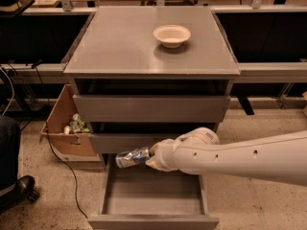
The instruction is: Place redbull can into bottom drawer
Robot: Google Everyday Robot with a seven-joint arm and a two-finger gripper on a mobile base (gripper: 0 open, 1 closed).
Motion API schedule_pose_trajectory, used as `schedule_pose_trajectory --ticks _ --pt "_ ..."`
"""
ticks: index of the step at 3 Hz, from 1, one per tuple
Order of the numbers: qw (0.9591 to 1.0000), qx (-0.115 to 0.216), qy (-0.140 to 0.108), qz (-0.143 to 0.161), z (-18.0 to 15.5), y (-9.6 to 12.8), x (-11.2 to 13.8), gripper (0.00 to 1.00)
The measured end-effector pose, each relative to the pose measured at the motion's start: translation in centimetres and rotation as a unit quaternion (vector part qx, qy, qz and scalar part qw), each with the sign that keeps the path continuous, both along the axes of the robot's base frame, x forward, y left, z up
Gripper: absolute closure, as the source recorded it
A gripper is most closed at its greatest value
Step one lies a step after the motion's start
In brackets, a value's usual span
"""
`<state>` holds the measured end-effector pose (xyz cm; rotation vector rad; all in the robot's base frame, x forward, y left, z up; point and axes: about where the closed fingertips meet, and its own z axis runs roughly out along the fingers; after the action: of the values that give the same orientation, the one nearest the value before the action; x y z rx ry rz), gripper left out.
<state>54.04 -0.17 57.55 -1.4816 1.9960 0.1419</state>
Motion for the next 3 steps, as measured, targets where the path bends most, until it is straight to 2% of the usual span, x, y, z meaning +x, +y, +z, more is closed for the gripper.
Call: schedule_pose_trajectory --ticks 1,2,3 --pt "1.0000 0.000 0.000 0.000 0.0 0.0 0.0 1.00" --pt "0.9996 -0.015 -0.022 -0.011 -2.0 -3.4 2.2 1.00" --pt "0.9989 -0.029 -0.030 -0.023 -4.9 -6.7 4.6 1.00"
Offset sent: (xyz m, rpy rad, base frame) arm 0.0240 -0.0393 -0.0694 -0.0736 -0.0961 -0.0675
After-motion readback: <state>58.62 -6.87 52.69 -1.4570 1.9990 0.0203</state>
